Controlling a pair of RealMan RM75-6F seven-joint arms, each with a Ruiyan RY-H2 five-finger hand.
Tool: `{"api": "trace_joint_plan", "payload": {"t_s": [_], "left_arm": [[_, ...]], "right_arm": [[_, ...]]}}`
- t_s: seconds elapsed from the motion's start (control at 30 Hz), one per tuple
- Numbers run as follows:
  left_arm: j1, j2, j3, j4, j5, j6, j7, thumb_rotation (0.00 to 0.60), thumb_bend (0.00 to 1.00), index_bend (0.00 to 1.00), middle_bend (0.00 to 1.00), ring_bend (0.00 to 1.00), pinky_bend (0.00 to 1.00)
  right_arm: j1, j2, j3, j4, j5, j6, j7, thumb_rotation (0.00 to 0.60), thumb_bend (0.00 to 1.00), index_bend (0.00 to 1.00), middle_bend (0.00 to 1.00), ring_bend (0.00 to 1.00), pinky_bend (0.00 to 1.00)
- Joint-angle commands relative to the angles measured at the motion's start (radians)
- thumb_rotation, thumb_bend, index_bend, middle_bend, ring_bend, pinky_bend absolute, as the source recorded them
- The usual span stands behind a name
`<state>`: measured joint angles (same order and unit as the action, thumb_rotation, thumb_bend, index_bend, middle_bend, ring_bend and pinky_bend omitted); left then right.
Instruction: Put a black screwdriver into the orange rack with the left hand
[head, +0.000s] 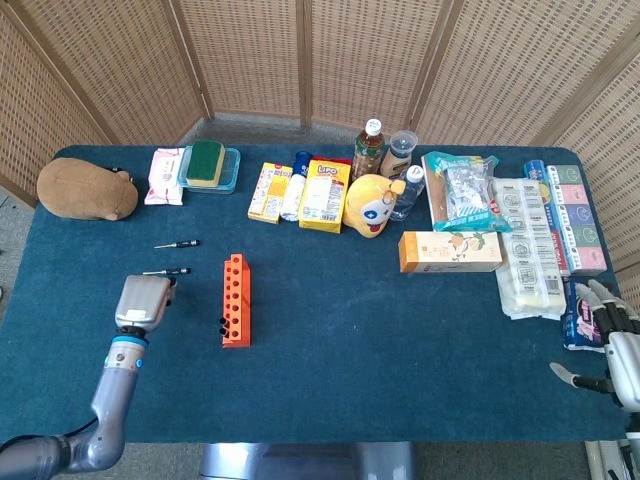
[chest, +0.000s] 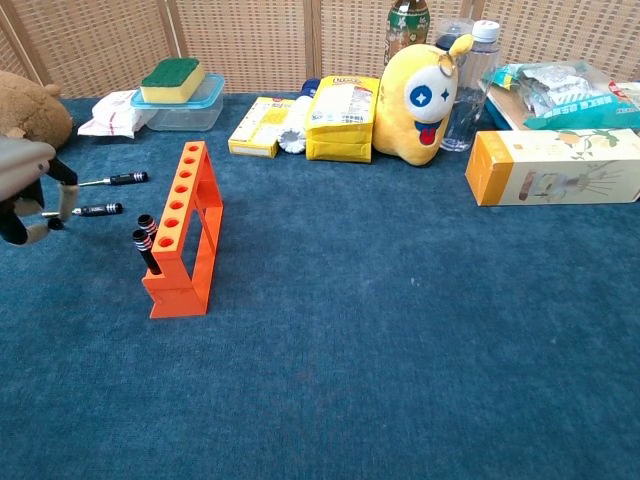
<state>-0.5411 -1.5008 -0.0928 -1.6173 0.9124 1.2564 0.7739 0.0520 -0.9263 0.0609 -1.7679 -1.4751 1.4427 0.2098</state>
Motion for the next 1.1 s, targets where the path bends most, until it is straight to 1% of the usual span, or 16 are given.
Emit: {"api": "trace_joint_plan", "payload": {"t_s": [0.03, 0.43, 0.63, 0.87, 1.0, 1.1], "left_arm": [[0.022, 0.055, 0.005, -0.058, 0.035, 0.024, -0.032, 0.6, 0.37, 0.57, 1.0, 1.0, 1.0], [0.065, 0.186, 0.006, -0.214, 0.124, 0.064, -0.125, 0.6, 0.37, 0.57, 1.0, 1.0, 1.0], [0.071, 0.219, -0.002, -0.27, 0.141, 0.073, -0.14, 0.6, 0.37, 0.57, 1.0, 1.0, 1.0], [0.063, 0.247, -0.017, -0.347, 0.141, 0.056, -0.156, 0.6, 0.37, 0.57, 1.0, 1.0, 1.0], [0.052, 0.258, -0.027, -0.389, 0.135, 0.048, -0.148, 0.6, 0.37, 0.57, 1.0, 1.0, 1.0], [0.042, 0.271, -0.028, -0.452, 0.15, 0.051, -0.119, 0.6, 0.37, 0.57, 1.0, 1.0, 1.0]], "right_arm": [[0.001, -0.003, -0.001, -0.002, 0.0, -0.003, -0.006, 0.6, 0.0, 0.0, 0.03, 0.09, 0.03], [0.004, -0.011, -0.005, -0.006, -0.001, -0.008, -0.029, 0.6, 0.0, 0.0, 0.03, 0.09, 0.03], [0.005, -0.011, -0.004, -0.006, 0.001, -0.009, -0.029, 0.6, 0.0, 0.0, 0.03, 0.09, 0.03], [0.005, -0.011, -0.005, -0.005, 0.001, -0.009, -0.031, 0.6, 0.0, 0.0, 0.03, 0.09, 0.03], [0.005, -0.01, -0.005, -0.006, 0.001, -0.009, -0.03, 0.6, 0.0, 0.0, 0.03, 0.09, 0.03], [0.004, -0.009, -0.004, -0.007, 0.001, -0.007, -0.028, 0.6, 0.0, 0.0, 0.03, 0.09, 0.03]]}}
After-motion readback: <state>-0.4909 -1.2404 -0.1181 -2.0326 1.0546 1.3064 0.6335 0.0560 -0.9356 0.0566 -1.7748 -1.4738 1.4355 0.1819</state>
